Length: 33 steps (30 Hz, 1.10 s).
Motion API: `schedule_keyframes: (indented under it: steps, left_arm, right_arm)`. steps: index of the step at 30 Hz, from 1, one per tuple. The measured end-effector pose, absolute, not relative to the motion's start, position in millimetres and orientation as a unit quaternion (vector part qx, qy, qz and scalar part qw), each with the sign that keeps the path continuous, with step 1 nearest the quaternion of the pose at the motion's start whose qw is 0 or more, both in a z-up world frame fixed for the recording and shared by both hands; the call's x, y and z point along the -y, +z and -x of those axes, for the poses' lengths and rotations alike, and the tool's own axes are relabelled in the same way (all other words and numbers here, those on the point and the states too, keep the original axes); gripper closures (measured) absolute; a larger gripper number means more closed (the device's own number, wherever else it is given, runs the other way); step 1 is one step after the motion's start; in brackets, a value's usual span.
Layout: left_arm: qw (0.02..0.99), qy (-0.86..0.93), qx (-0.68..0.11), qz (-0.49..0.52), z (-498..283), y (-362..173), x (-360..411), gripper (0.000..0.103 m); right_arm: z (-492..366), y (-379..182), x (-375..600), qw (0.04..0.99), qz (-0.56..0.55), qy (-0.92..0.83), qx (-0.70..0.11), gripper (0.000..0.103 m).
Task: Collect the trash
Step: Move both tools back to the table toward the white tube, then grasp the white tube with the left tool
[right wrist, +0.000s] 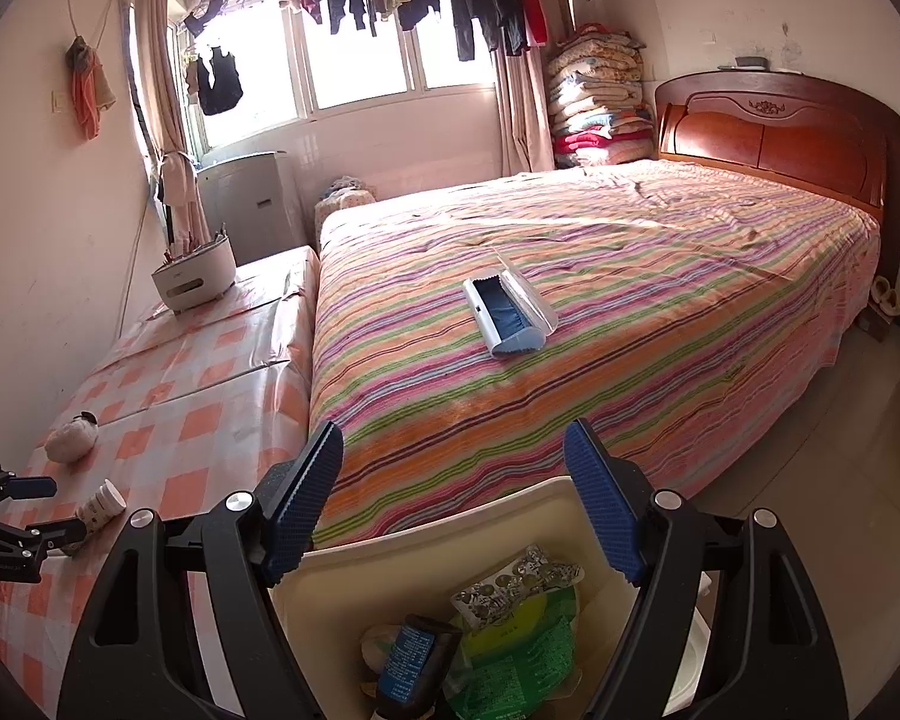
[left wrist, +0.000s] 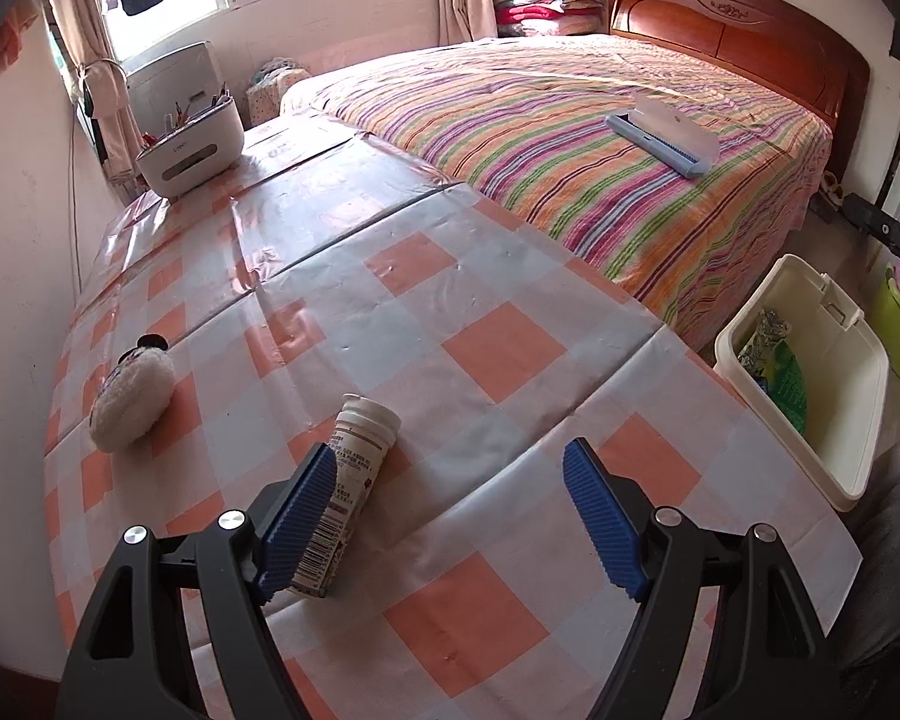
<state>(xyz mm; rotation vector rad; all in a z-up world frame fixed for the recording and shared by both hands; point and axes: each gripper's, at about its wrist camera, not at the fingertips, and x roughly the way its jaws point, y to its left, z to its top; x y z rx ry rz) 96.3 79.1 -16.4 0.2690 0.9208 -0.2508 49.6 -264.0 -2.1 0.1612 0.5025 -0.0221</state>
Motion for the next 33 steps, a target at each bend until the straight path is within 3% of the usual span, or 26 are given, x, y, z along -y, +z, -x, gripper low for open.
schedule_keyframes:
  steps: [13, 16, 18, 23, 27, 33]
  left_arm:
    - [0.859, -0.106, -0.488, -0.112, -135, -54, -110, 0.028]
    - [0.855, -0.104, -0.493, -0.122, -139, -60, -109, 0.037]
    - [0.852, -0.105, -0.498, -0.120, -140, -64, -109, 0.050]
    - [0.856, -0.101, -0.495, -0.104, -142, -64, -115, 0.061]
    - [0.858, -0.100, -0.492, -0.105, -140, -63, -115, 0.070]
    - [0.872, -0.076, -0.474, -0.098, -129, -61, -116, 0.074]
  right_arm:
    - [-56, -5, 249, 0.963, -0.073, 0.007, -0.258, 0.028]
    - [-58, -6, 246, 0.963, -0.072, 0.010, -0.260, 0.028]
    - [-60, -7, 244, 0.962, -0.073, 0.013, -0.262, 0.028]
    - [-63, -8, 237, 0.962, -0.071, 0.021, -0.265, 0.028]
    - [-65, -8, 230, 0.961, -0.068, 0.029, -0.266, 0.028]
    - [-67, -10, 219, 0.960, -0.063, 0.040, -0.270, 0.028]
